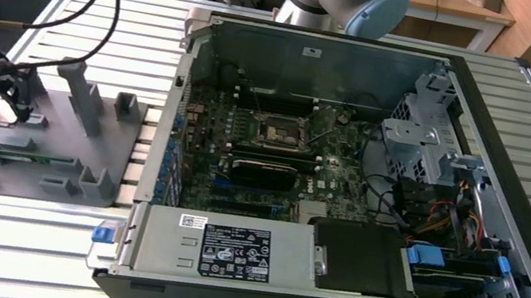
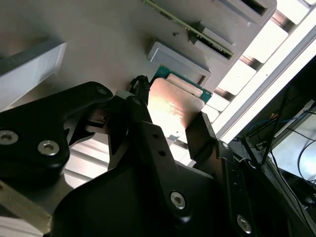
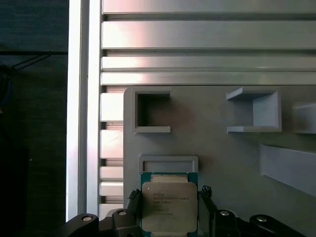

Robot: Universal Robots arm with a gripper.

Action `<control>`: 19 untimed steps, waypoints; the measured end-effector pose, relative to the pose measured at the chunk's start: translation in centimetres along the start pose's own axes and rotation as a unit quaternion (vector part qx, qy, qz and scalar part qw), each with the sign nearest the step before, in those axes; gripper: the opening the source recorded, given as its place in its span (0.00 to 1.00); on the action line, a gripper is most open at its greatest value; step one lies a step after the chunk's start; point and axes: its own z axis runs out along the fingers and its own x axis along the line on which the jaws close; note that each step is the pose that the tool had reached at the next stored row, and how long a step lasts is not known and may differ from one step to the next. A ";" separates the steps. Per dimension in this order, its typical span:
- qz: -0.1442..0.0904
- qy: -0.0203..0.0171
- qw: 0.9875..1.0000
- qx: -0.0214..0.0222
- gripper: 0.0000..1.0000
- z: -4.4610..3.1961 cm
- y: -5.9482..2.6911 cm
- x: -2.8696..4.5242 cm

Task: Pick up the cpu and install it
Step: 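Pick up the cpu and move it towards the insertion slot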

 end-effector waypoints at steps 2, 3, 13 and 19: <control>0.000 0.000 1.000 0.000 0.54 -0.10 0.00 0.00; 0.000 0.000 1.000 0.000 0.54 -0.14 0.01 0.00; 0.000 0.000 1.000 0.000 0.54 -0.59 0.02 0.01; 0.000 0.000 1.000 0.000 0.54 -0.80 0.03 0.01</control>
